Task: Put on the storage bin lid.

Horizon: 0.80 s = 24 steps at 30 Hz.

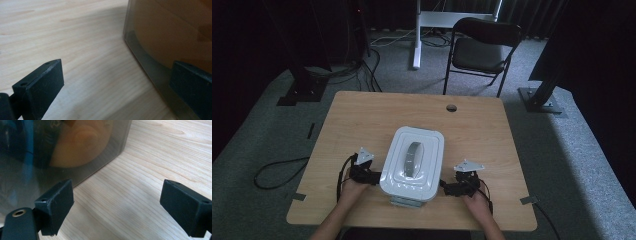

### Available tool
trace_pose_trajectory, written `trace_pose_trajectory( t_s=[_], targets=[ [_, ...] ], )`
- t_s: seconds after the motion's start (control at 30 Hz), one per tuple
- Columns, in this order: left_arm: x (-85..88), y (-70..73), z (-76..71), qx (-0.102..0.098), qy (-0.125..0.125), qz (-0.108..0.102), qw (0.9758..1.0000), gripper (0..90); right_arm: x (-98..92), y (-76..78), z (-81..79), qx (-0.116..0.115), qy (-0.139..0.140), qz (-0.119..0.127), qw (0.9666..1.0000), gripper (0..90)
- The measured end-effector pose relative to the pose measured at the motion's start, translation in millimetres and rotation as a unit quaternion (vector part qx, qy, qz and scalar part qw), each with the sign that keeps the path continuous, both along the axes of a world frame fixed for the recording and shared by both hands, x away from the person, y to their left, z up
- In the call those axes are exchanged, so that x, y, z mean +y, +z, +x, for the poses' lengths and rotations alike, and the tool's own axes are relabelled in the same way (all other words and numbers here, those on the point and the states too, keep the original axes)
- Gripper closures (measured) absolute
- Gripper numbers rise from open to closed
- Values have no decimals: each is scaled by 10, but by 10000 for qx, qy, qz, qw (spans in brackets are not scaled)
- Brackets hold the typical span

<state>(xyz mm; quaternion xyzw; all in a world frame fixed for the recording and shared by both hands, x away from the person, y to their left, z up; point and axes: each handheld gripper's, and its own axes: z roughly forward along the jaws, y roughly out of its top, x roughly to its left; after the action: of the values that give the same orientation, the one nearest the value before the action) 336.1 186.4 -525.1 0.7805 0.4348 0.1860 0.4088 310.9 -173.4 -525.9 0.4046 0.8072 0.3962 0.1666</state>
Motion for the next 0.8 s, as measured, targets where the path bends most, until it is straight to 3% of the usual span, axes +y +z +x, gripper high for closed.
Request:
trace_pose_trajectory(
  t_s=[0.3,0.63,0.8],
  targets=[
    [-111,-19,-33,74,-90,14,9999,4,-94,16,-1,-14,-98,39,9999,112],
    [-90,-49,-16,57,-83,-18,9999,4,-227,-33,-15,-26,-314,60,9995,111],
    [-73,-29,-11,40,-15,-31,10000,4,-300,-10,-22,-162,-518,191,9983,111]
  ],
)
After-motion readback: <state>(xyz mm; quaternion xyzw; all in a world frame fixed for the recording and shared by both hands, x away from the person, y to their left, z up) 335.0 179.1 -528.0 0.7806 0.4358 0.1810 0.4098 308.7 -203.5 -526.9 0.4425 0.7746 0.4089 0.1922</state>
